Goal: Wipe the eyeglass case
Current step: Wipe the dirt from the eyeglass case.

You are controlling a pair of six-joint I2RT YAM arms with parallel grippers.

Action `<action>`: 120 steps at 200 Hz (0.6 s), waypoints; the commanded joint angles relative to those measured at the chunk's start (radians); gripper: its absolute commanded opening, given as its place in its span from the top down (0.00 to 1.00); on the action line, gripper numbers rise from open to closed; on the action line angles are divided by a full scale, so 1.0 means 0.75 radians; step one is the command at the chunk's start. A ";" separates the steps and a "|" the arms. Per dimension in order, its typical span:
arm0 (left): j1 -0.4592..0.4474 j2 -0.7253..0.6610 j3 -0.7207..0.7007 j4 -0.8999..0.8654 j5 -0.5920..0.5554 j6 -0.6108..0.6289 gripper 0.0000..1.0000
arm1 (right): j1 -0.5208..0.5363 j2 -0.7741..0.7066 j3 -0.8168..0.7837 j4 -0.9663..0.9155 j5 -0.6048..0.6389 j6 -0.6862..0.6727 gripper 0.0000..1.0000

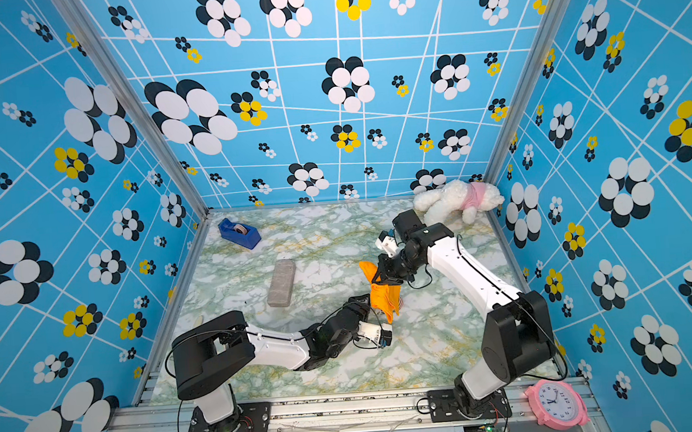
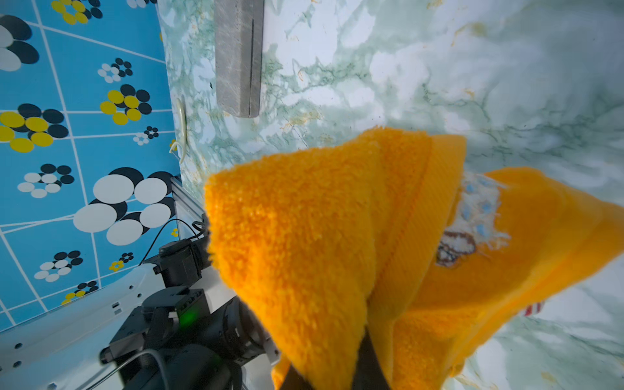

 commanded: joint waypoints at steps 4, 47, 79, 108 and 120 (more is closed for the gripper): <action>-0.003 0.016 -0.003 0.266 -0.077 0.110 0.76 | 0.011 0.049 -0.130 0.059 -0.012 -0.017 1.00; -0.004 0.040 -0.035 0.387 -0.104 0.146 0.76 | -0.028 0.110 -0.335 0.116 0.152 -0.083 1.00; 0.001 0.016 -0.063 0.375 -0.097 0.126 0.76 | -0.139 0.013 -0.344 0.052 0.244 -0.152 1.00; 0.000 0.019 -0.057 0.370 -0.086 0.128 0.76 | -0.053 0.052 -0.261 0.038 0.167 -0.136 1.00; -0.002 0.029 -0.052 0.382 -0.086 0.140 0.76 | 0.027 0.093 -0.193 0.019 0.159 -0.130 1.00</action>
